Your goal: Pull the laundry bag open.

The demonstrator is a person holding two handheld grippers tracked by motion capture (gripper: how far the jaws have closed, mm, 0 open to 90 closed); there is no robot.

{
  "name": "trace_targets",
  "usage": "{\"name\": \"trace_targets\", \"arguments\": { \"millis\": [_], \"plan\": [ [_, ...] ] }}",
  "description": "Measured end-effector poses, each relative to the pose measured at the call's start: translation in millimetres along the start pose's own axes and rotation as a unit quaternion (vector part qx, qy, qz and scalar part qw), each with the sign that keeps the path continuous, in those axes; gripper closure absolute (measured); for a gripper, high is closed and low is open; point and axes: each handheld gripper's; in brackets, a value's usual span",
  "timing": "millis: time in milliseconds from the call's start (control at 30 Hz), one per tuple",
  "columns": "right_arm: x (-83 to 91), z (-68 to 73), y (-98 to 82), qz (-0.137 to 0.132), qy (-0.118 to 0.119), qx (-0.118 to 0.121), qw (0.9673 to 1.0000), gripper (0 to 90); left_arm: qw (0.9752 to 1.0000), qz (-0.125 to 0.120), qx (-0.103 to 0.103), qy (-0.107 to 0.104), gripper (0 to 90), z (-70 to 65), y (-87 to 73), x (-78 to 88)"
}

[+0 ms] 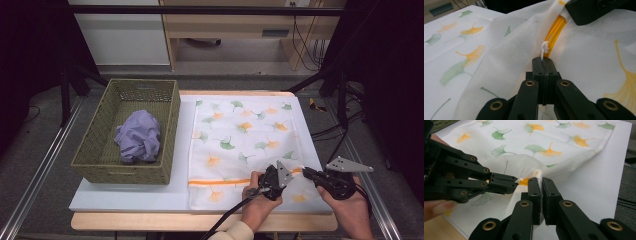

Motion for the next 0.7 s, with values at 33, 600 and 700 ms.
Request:
{"name": "trace_targets", "arguments": {
  "millis": [33,600,700],
  "plan": [
    [-0.2,0.3,-0.3,0.001,0.002,-0.002,1.0,85.9,1.0,-0.002,0.003,-0.002,90.0,0.1,-0.9,0.3],
    [-1.6,3.0,-10.5,-0.014,0.002,-0.011,0.9998,85.6,0.9999,0.009,0.011,-0.004,90.0,-1.3,-2.0,1.5],
    [-2.9,5.3,-11.0,-0.017,-0.004,-0.016,0.9997,85.5,0.9999,0.008,0.014,-0.001,90.0,-0.5,-2.9,1.9]
  ]
}}
Point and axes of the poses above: each handheld gripper's, and its own axes: x roughly backward along the jaws, y roughly out of its top, z roughly to its left
